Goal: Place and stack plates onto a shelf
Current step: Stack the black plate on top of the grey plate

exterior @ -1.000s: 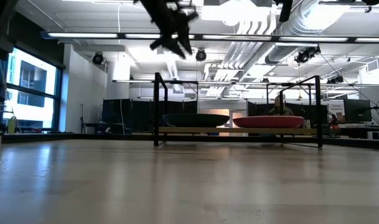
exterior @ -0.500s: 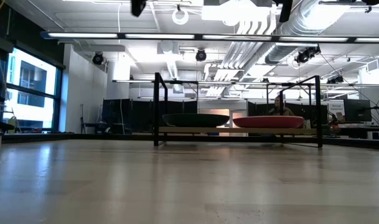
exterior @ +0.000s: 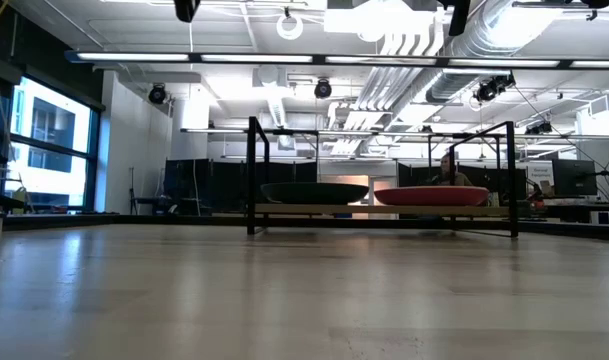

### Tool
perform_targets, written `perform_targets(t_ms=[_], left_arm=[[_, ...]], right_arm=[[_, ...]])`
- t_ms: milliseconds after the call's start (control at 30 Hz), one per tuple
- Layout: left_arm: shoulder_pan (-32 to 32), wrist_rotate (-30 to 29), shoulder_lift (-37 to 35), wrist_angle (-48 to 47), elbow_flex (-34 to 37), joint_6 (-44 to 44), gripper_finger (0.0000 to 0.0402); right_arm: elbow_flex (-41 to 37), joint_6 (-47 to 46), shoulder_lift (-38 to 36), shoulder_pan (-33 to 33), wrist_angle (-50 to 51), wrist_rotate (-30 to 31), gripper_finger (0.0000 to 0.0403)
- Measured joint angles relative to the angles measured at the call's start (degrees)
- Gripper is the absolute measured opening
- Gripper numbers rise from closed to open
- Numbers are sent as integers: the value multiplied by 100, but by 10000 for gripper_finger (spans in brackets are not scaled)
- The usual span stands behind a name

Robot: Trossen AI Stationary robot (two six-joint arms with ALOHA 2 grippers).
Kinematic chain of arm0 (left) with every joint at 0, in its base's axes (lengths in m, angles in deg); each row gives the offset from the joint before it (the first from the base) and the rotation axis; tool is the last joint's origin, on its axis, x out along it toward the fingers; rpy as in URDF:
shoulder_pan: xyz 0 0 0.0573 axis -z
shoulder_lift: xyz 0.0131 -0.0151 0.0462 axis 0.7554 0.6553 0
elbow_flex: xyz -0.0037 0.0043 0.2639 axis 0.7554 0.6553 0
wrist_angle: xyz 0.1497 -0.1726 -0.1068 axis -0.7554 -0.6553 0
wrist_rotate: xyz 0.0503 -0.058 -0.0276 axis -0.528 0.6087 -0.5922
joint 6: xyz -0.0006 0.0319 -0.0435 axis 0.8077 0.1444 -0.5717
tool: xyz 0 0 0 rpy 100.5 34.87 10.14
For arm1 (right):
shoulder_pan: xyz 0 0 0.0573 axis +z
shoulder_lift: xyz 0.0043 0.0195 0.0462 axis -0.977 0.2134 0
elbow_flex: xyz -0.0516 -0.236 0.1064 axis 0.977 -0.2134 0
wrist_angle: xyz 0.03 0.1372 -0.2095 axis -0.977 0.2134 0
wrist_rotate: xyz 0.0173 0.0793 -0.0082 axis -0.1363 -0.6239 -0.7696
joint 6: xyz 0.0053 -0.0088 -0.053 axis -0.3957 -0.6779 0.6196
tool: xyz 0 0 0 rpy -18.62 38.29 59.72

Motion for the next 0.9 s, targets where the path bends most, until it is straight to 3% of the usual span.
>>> perform_targets(t_ms=[333, 467, 567, 633, 767, 900], left_arm=[[2, 170, 0, -136, -32, 30, 125], [237, 704, 44, -1943, -539, -450, 123], [756, 1077, 180, -3460, -797, -1091, 118], [1277, 1172, 272, -3885, -807, -1614, 114], [2560, 1137, 629, -4240, -589, -2416, 107], [3707, 1043, 1253, -3893, -285, -3133, 100]], right_arm=[[0, 2, 0, 0, 38, -144, 156], [0, -16, 13, 2, 66, -243, 156], [0, -7, 13, 2, 94, -243, 156], [0, -4, 13, 2, 128, -243, 156], [0, -22, 15, 1, 291, -240, 156], [0, -153, 16, 2, 475, -240, 156]])
